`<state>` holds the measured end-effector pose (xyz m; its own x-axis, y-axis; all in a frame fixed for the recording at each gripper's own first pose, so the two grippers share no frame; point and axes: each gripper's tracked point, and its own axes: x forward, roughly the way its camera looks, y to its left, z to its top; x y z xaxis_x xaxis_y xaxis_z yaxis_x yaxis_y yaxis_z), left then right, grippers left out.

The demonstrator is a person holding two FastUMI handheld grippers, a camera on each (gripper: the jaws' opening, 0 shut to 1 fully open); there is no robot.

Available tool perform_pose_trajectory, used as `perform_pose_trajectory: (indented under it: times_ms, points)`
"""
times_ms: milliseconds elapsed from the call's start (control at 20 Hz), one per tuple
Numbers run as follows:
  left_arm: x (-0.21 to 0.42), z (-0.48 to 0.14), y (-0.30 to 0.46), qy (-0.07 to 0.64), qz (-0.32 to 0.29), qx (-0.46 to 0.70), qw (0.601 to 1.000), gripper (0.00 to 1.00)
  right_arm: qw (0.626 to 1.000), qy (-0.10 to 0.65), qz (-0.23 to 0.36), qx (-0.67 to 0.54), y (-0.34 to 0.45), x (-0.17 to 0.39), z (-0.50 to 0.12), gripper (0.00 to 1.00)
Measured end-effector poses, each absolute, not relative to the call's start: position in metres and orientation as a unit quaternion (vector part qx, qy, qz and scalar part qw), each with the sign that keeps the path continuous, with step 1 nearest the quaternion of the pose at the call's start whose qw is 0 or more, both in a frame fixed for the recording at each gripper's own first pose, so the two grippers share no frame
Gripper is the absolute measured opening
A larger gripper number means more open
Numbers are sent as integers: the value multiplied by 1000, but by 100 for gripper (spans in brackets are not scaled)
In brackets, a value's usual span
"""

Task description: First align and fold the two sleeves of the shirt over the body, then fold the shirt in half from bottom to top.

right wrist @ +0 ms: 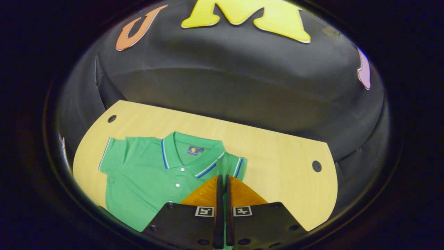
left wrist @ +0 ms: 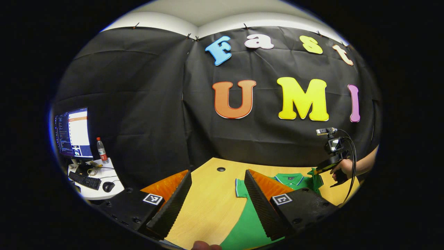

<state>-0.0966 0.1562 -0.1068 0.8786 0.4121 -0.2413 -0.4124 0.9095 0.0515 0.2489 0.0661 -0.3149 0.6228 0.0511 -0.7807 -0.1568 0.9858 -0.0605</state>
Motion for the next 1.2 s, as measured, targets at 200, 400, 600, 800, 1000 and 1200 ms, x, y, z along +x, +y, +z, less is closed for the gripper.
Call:
perform_pose_trajectory:
  times_ms: [200,400,600,800,1000,1200]
  points:
    - [-106,-113,174,134,220,-7,966,98,891,444,78,-61,104,241,-322,8]
    - [-105,-116,179,137,213,-10,967,98,898,427,106,-30,130,236,-306,22]
    - [-99,-118,176,138,194,-16,971,98,908,403,107,-28,125,229,-283,43]
    - [-83,-119,167,142,159,-34,976,98,927,360,97,-42,102,211,-245,79]
    - [-48,-128,150,153,94,-51,983,98,944,312,97,-54,78,176,-196,86]
    - [-5,-157,134,201,29,-48,978,98,958,264,97,-63,48,127,-144,86]
